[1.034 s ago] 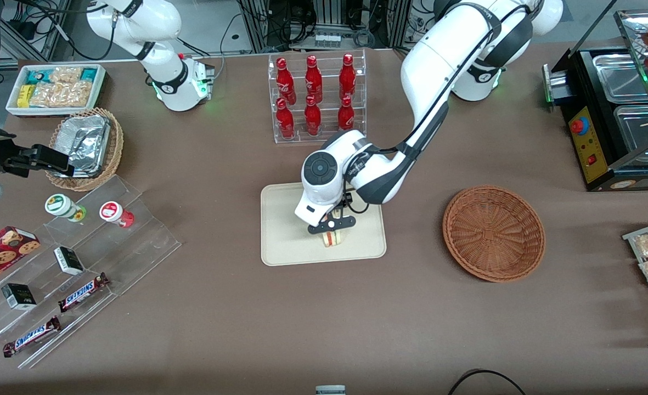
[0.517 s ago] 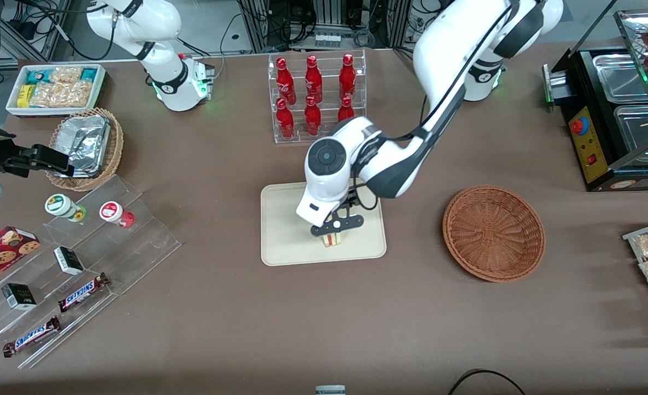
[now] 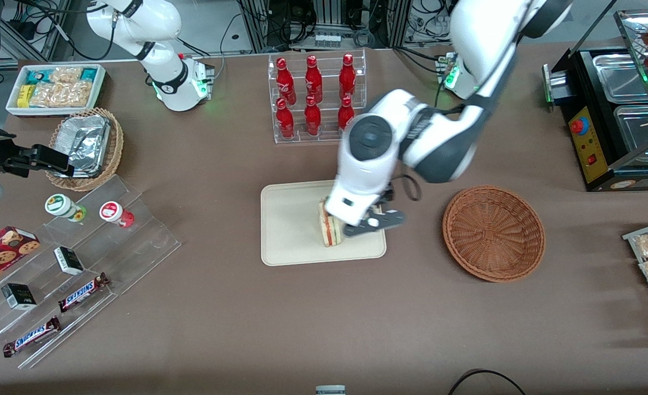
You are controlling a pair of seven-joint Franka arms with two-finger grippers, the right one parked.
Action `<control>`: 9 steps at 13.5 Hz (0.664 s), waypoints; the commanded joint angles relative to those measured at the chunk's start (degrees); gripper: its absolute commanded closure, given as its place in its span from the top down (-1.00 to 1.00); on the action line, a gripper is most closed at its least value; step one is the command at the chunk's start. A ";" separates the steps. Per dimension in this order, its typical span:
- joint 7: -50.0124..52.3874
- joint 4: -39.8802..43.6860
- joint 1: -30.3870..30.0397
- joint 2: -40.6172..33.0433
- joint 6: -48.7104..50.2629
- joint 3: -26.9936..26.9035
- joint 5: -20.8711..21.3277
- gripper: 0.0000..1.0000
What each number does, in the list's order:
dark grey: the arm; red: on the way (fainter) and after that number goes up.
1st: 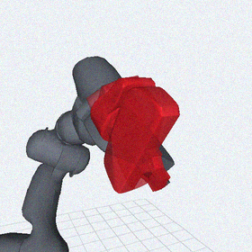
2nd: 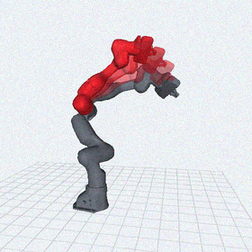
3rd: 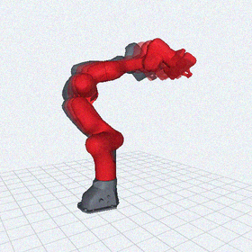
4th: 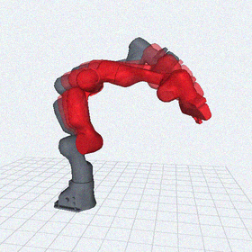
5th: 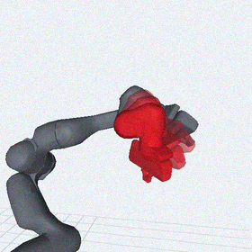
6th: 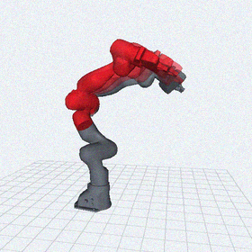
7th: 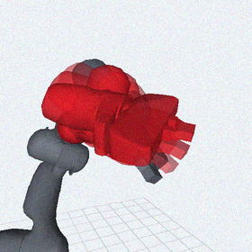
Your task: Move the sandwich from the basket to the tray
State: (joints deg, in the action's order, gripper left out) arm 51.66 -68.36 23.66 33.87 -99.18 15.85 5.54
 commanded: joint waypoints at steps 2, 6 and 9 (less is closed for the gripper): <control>-8.23 -4.22 -4.75 -4.41 1.80 0.14 -1.49 1.00; -16.83 -6.78 -10.64 -7.67 3.98 0.14 -1.58 1.00; -24.47 -8.01 -15.47 -9.51 6.71 0.23 -1.67 1.00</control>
State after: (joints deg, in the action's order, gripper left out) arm 31.81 -72.96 11.26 27.66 -93.79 15.73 4.71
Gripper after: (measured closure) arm 0.000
